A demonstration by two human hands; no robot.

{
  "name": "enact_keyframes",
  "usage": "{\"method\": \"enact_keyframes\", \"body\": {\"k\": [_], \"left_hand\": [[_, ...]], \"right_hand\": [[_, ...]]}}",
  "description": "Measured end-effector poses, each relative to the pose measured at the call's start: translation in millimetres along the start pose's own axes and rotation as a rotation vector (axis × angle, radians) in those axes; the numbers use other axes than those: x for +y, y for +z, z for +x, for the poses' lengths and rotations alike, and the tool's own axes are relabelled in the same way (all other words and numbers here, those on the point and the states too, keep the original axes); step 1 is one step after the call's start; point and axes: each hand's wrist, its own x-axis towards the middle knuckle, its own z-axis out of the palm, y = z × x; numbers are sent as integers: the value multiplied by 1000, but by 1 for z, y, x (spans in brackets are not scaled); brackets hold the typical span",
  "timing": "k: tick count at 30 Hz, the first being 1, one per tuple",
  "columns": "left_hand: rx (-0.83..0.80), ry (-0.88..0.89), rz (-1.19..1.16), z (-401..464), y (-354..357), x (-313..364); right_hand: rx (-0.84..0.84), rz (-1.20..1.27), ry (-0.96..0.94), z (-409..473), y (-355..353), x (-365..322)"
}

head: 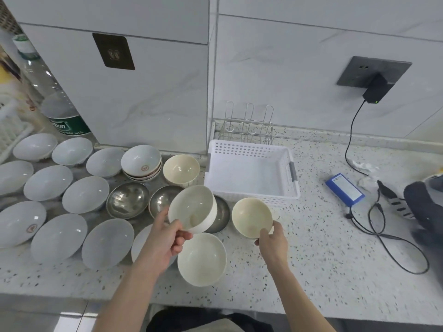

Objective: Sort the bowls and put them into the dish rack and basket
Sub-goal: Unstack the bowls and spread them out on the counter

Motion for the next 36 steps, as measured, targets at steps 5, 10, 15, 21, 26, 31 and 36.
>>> {"method": "enact_keyframes", "body": {"k": [5, 10, 15, 21, 26, 31, 36], "left_hand": [[13, 6, -1, -6, 3, -7], [28, 33, 62, -16, 8, -11], [17, 64, 147, -26, 17, -14], [-48, 131, 312, -35, 37, -25], [-176, 121, 459, -40, 60, -45], [-273, 124, 567, -37, 78, -66], [-296, 123, 659, -34, 83, -79]], "right_hand": [[-27, 14, -18, 6, -1, 4], [-21, 84, -5, 7, 2, 6], [-61, 175, 23, 7, -1, 12], [-79, 150, 34, 1, -23, 16], [-165, 85, -162, -15, -47, 25], [-309, 161, -239, -32, -61, 36], [-342, -76, -246, -32, -67, 52]]}}
